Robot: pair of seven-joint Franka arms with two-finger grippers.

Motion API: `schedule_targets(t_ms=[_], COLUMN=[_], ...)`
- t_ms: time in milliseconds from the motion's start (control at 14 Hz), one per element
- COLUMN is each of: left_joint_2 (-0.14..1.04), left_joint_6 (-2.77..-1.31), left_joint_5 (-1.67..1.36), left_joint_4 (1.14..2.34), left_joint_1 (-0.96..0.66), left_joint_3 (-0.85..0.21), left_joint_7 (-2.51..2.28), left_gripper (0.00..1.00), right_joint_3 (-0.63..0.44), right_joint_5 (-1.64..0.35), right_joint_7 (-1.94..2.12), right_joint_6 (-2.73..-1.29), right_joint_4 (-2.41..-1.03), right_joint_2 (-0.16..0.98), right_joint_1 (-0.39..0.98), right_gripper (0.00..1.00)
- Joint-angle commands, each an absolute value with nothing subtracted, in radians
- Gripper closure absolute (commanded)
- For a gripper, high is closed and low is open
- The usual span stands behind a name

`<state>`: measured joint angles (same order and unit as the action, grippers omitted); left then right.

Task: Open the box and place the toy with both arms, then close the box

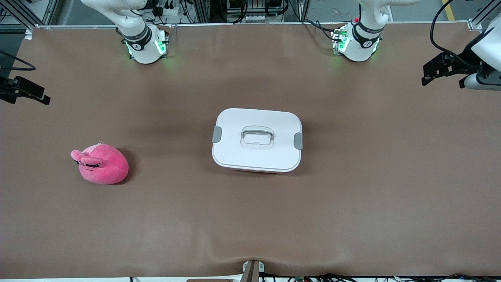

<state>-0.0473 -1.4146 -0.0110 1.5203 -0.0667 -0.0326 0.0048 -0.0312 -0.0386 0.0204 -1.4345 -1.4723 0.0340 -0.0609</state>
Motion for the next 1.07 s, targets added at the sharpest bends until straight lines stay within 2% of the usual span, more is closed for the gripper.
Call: schedule_targets(t_ms=[0,998], left_joint_2=[-0.037,-0.003], left_joint_6=[-1.407,-1.407], left_joint_5=[0.003,-0.006], left_joint_4=[1.502,1.499], left_joint_1=[-0.066,-0.063], left_joint_3=[-0.034,-0.032], left_joint_7=[0.017,0.008], left_gripper=[0.0,0.0], right_joint_3=[-0.025,-0.025], right_joint_5=[-0.038,-0.04], right_joint_7=[0.02,0.02], right_joint_6=[-1.428,-1.428], right_joint_4=[-1.453,-1.453], right_joint_2=[0.043,0.044], right_joint_1=[-0.071,-0.072], right_gripper=[0.0,0.0])
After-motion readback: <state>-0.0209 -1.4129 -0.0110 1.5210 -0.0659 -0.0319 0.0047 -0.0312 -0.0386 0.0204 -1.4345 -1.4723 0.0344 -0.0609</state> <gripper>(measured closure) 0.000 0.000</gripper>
